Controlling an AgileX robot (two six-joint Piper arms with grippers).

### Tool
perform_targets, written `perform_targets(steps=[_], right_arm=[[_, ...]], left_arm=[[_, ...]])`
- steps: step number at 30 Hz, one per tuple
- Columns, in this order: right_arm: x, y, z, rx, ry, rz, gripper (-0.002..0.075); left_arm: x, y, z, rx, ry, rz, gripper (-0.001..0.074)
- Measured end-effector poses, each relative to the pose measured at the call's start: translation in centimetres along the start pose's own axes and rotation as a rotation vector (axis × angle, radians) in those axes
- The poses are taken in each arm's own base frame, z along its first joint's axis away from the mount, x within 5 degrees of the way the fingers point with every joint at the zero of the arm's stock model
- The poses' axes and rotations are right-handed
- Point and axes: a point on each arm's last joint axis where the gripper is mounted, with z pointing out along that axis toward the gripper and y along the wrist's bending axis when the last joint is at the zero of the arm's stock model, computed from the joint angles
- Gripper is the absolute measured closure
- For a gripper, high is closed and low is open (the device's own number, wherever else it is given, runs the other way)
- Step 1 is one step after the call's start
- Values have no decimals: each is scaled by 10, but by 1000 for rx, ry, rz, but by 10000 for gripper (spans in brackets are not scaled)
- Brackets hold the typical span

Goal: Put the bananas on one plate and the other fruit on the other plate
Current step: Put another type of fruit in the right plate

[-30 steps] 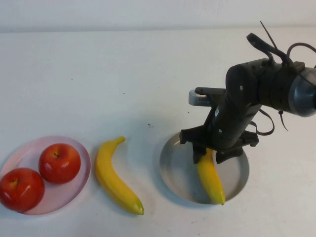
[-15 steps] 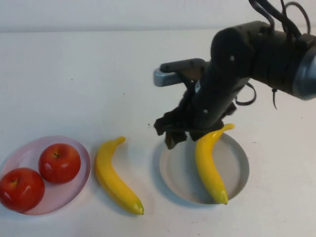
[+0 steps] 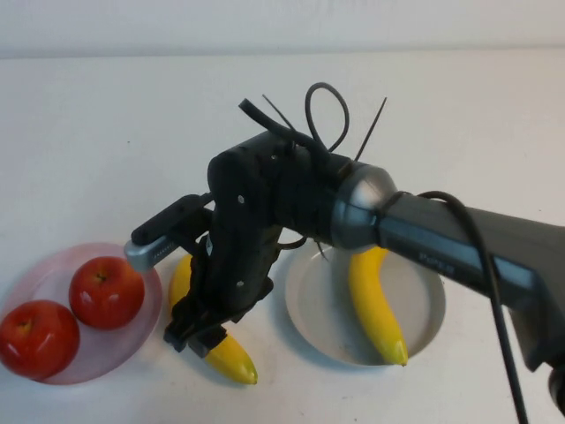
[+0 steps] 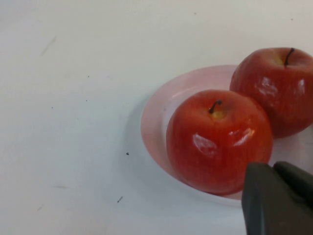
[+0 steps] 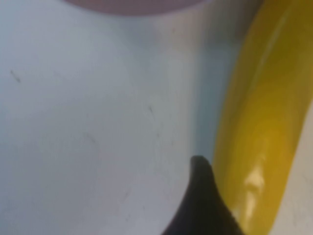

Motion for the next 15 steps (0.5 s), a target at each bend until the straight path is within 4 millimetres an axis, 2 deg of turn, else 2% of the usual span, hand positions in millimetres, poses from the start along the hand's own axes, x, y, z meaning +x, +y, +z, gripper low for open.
perform_targets(steps=[7,15], right_arm=[[-16,0,16,-8,-17,-9,299],[-16,-4,38,-5,21,-5,299]], left_arm=[[0,0,0,0,0,0,736],[0,0,0,0,0,0,736]])
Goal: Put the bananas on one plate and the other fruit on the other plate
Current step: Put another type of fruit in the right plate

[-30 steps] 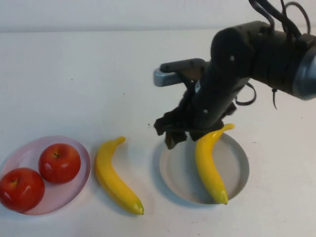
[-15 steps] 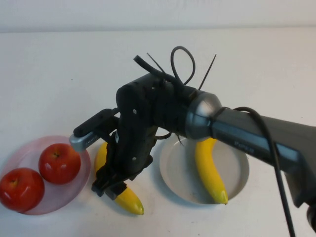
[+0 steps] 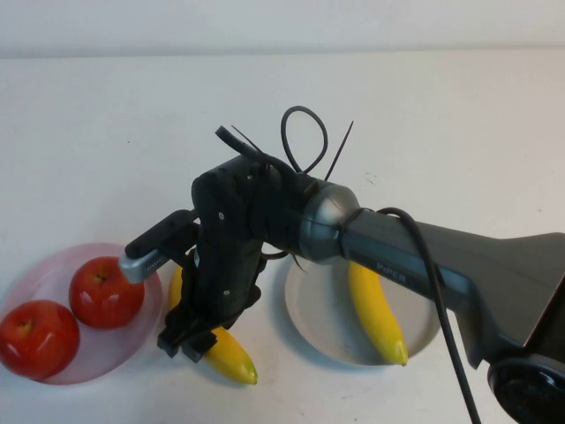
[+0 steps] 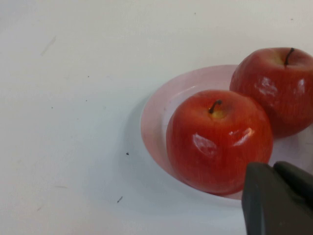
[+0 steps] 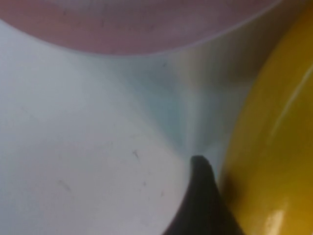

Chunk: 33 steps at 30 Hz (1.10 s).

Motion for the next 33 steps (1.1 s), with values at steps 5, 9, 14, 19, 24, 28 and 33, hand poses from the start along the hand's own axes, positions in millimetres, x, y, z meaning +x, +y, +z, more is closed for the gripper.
perform_targets(steps=[5,9,14,19,24,28,33], right_arm=[[0,-2,3,12,6,-4,356],[0,-3,3,33,6,2,419],[0,-3,-3,38,-6,145,419],[3,-3,-38,89,-34,263,419],[13,-12,-73,134,-76,305,419],[30,-24,-85,168,-59,336,419],[49,-46,-84,183,-34,394,419]], left_arm=[[0,0,0,0,0,0,736],[0,0,0,0,0,0,736],[0,0,0,0,0,0,736],[0,0,0,0,0,0,736],[0,0,0,0,0,0,736],[0,0,0,0,0,0,736],[0,0,0,0,0,0,736]])
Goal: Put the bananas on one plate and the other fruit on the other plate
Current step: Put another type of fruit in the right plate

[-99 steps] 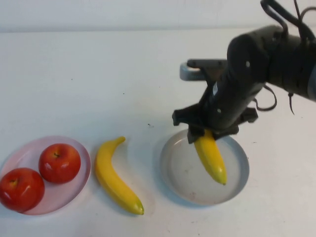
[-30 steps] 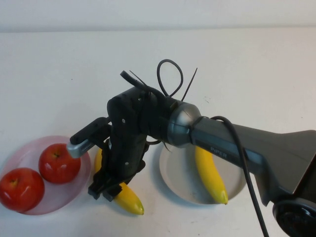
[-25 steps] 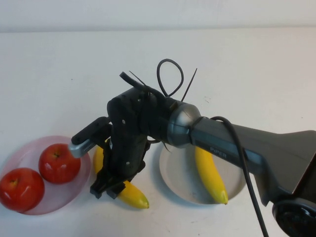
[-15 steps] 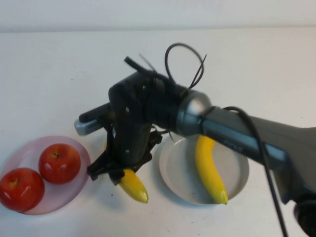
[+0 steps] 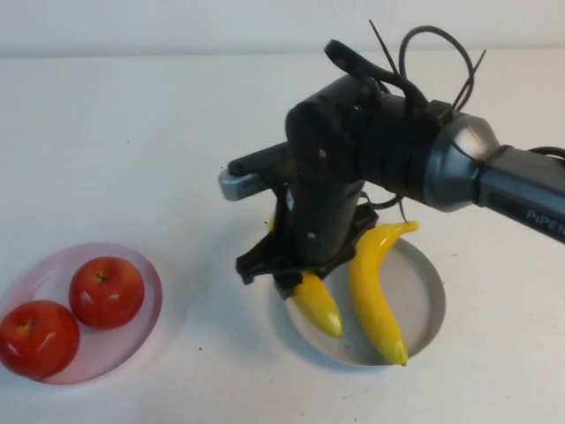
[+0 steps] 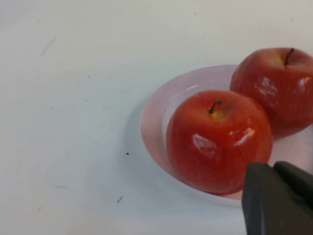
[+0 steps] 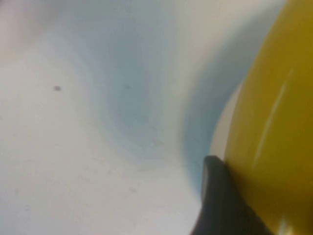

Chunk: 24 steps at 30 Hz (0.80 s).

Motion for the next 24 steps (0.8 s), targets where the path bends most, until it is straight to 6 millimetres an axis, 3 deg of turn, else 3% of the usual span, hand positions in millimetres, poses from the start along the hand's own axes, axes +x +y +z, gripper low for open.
perform_targets(steps=[7,15,24], right_arm=[[4,-23,17,13,45,58,419],[6,-21,29,-12,97,79,416],[9,-21,35,-4,151,109,321]], left_arm=[[0,0,0,0,0,0,736],[0,0,0,0,0,0,736],[0,0,0,0,0,0,736]])
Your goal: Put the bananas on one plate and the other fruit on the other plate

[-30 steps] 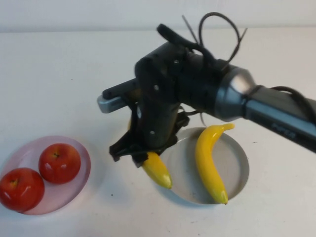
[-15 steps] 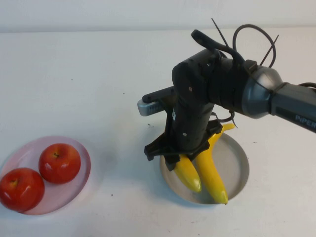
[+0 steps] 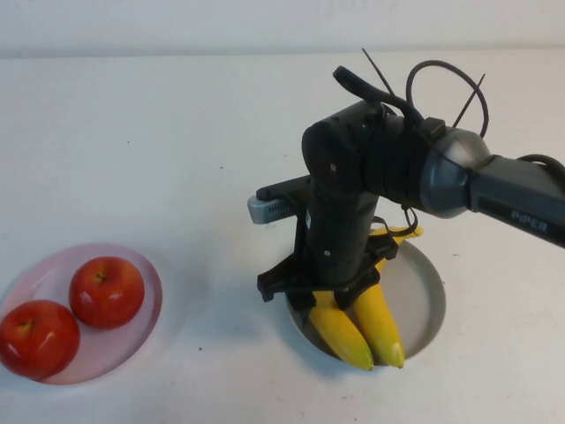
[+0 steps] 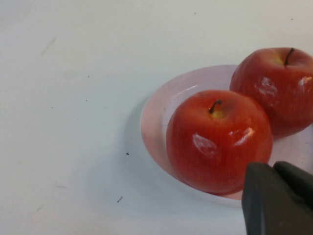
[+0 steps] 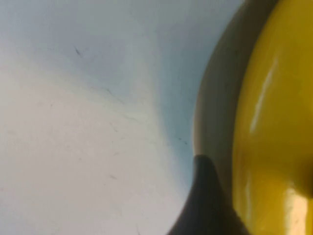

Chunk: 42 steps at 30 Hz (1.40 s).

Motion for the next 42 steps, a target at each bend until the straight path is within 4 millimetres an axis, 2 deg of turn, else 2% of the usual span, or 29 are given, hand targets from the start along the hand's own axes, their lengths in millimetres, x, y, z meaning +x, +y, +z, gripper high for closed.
perform_targets(steps=[5,9,15,19,24,32,36,42], right_arm=[[4,0,-16,-12,-28,12,317],[13,2,-49,-39,-100,1,367],[32,6,-97,-75,-206,-94,648],[46,4,-122,-93,-258,-149,723],[82,-7,-154,-112,-323,-202,737],[145,-30,-174,-104,-360,-298,740],[160,-36,-186,-100,-406,-313,741],[163,-39,-187,-78,-416,-317,741]], left_arm=[[0,0,0,0,0,0,736],[0,0,0,0,0,0,736],[0,0,0,0,1,0,736],[0,0,0,0,1,0,737],[0,0,0,0,1,0,736],[0,0,0,0,1,0,736],[0,0,0,0,1,0,736],[0,0,0,0,1,0,737]])
